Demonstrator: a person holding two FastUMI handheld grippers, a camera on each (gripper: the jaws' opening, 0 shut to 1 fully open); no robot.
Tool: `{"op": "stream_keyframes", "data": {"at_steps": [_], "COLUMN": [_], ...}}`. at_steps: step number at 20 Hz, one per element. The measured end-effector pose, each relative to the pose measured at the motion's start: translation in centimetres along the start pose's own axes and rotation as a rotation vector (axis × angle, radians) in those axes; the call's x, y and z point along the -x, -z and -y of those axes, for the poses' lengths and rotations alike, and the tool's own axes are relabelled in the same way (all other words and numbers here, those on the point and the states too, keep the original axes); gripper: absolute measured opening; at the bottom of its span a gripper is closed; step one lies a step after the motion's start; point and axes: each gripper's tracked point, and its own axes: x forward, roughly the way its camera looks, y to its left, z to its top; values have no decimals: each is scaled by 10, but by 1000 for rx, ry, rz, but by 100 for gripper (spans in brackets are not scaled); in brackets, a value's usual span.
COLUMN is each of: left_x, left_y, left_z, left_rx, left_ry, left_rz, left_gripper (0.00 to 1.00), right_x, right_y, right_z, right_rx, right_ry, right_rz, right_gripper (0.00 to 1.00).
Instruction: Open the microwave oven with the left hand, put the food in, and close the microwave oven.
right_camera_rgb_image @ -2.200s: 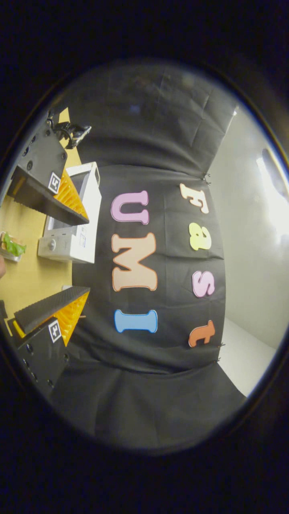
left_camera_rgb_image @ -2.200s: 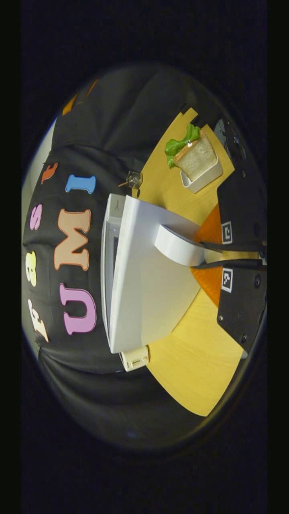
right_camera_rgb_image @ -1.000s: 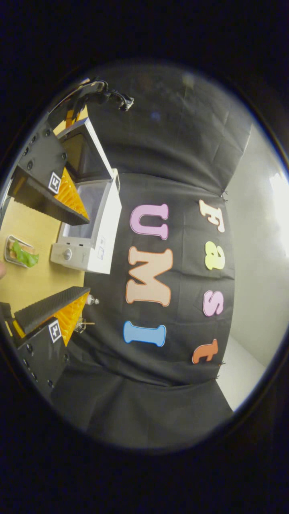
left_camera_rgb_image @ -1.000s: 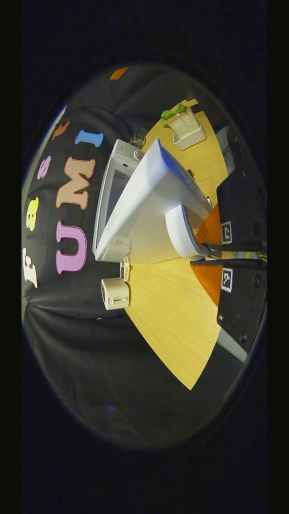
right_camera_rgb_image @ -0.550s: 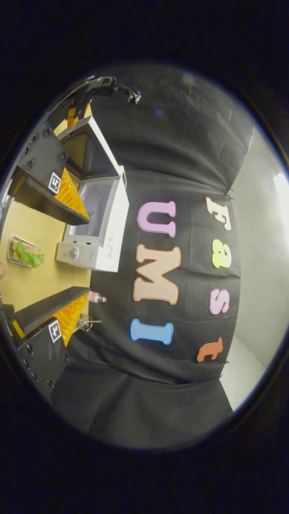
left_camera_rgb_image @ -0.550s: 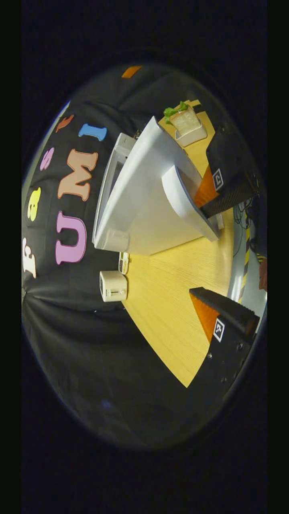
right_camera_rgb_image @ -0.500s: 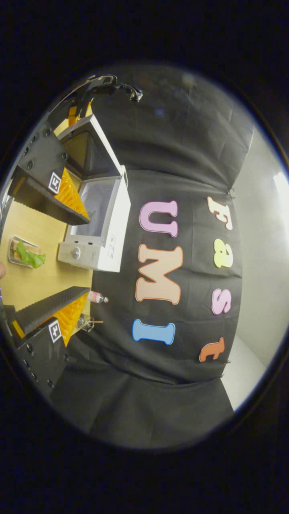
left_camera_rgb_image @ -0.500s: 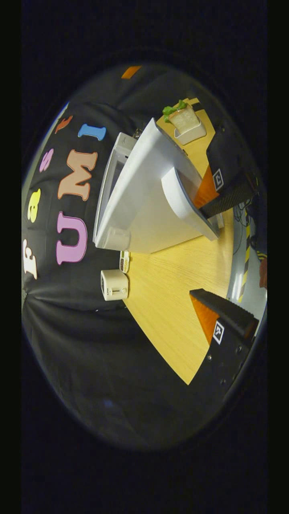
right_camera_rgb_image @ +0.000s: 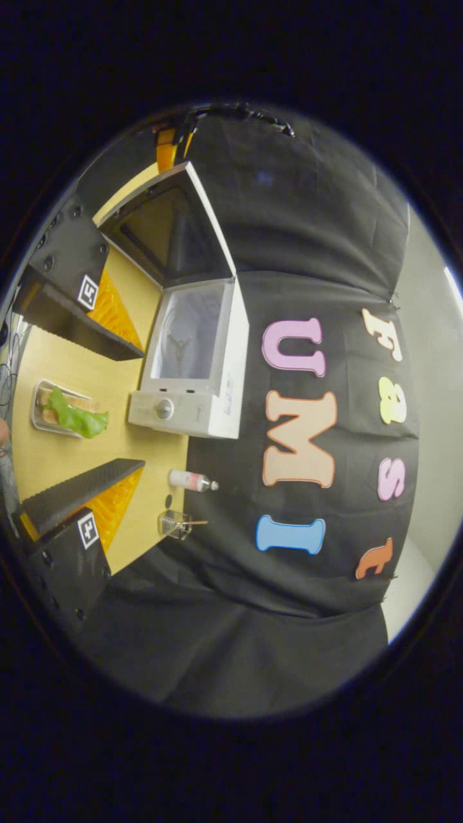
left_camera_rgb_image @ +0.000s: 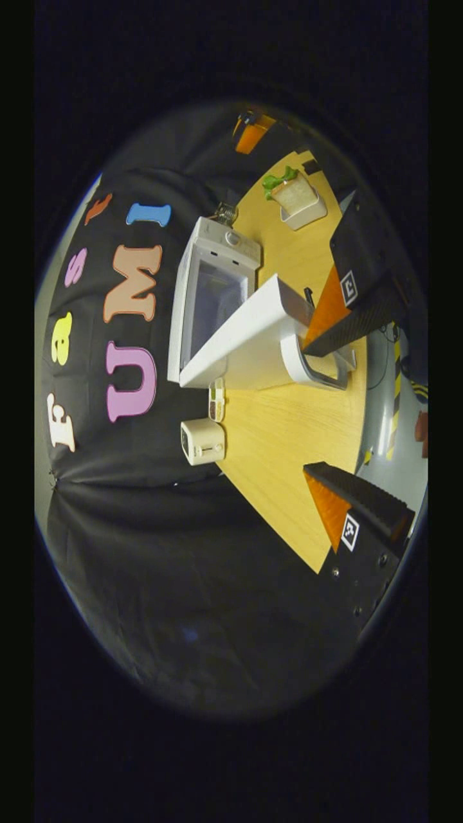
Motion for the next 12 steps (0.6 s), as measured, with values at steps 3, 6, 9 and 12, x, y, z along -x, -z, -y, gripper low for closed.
{"op": "stream_keyframes", "data": {"at_steps": [3,6,9,12], "left_x": [13,23,32,40], "left_y": [-19,-28,-41,-60], "left_z": [-9,-14,-17,-17], "left_rx": [-7,1,-4,3], "left_ry": [-37,-62,-81,-88], "left_rz": [48,62,100,141], "left_gripper": [100,100,100,100], "right_x": [-8,-13,-15,-15], "right_y": [31,70,100,127], "right_z": [4,9,11,10], "right_rx": [-43,-47,-36,-35], "right_ry": [16,22,21,18], "right_rz": [-66,-144,-201,-255], "right_gripper": [98,97,98,98]}}
